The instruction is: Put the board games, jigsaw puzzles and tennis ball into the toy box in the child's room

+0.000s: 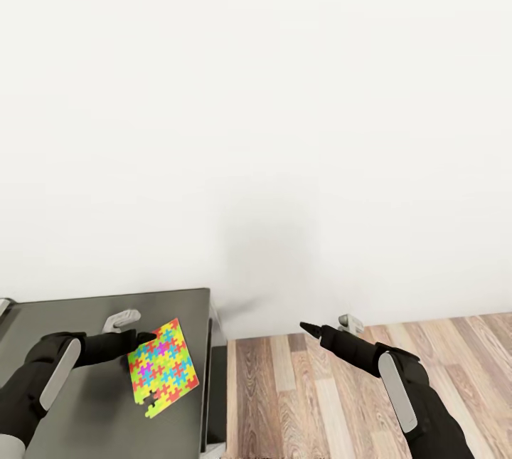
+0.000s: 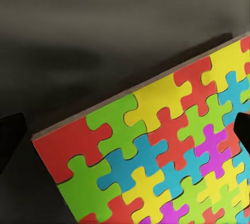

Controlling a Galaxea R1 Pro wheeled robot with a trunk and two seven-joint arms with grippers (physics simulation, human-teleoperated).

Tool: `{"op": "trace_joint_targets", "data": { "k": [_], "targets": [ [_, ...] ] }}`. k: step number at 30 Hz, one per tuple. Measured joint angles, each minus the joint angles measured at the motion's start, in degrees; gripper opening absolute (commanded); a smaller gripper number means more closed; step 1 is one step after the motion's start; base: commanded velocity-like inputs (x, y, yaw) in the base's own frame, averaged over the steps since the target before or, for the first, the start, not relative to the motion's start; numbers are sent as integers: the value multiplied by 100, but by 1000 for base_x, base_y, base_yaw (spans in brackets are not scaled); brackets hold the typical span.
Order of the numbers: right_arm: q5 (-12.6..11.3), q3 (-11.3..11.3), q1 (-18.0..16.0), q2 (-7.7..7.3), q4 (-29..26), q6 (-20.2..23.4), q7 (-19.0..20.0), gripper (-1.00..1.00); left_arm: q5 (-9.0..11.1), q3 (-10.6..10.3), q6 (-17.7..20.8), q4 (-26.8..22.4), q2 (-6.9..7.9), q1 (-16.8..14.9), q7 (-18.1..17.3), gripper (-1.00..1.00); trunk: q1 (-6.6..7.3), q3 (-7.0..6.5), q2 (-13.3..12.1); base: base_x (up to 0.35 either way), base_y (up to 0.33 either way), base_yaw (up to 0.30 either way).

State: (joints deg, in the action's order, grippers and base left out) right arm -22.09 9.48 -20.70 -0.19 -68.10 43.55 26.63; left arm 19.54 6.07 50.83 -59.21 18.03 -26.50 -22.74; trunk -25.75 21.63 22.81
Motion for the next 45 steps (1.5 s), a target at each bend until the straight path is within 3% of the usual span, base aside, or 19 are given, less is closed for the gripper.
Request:
{"op": "trace_joint_targets", "data": {
  "k": [19, 24, 29, 45],
  "targets": [
    [9, -142, 0, 1, 3, -16, -15, 100, 29, 1, 18, -34, 26, -5, -31, 100, 3, 55, 4, 0, -4, 0],
    [9, -147, 1, 1, 0, -14, -16, 100, -136, 11, -34, -47, 30, -8, -6, 100, 2, 55, 3, 0, -124, 0],
    [9, -149, 0, 2, 2, -14, -16, 100, -42, 12, -23, -33, 34, -8, -19, 100, 1, 55, 3, 0, -135, 0],
    [9, -147, 0, 0, 3, -15, -15, 100, -1, 10, -1, -37, 36, -5, -29, 100, 1, 55, 2, -17, -84, 0]
  ]
}}
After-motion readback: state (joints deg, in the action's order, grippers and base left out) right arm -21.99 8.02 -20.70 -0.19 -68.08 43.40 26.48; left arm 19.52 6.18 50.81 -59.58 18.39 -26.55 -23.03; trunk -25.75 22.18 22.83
